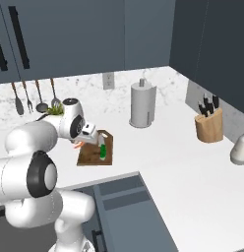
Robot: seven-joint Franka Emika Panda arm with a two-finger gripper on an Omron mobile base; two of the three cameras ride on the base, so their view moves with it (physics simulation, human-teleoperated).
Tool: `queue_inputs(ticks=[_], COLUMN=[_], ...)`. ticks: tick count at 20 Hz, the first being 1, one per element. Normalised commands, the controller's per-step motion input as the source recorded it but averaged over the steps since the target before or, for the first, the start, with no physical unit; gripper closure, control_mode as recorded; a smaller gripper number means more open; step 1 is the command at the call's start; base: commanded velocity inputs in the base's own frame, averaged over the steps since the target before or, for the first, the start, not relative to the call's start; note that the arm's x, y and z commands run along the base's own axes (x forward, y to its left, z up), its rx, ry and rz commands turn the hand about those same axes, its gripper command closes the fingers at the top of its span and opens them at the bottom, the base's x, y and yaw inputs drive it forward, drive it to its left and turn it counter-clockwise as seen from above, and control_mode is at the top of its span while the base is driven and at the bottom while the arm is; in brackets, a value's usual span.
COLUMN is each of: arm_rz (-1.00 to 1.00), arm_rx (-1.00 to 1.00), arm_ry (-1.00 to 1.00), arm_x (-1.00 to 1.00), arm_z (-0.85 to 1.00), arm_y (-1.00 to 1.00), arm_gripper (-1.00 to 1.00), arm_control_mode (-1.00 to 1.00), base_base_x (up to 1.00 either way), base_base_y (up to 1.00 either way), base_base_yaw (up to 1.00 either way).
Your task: Pick up the knife from the drawer and place it on the cutting board. Then place the meat from the plate to the cutting board.
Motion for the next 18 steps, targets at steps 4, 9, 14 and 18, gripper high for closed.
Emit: queue_inputs(ticks=[4,9,14,18], arm_rz=[0.0,0.0,0.0,0.0], arm_rx=[0.0,0.0,0.0,0.0], arm_ry=[0.0,0.0,0.0,0.0], arm_x=[0.21,0.18,0.16,0.18], arm_z=[-0.43,-0.29,-0.27,-0.28], arm_y=[-0.1,-0.03,0.0,0.0], arm_gripper=[1.0,1.0,1.0,1.0], arm_control_mode=[-1.0,-1.0,-1.0,-1.0], base_base_x=[0.0,0.0,0.0,0.0], base_base_y=[0.0,0.0,0.0,0.0], base_base_yaw=[0.0,0.0,0.0,0.0])
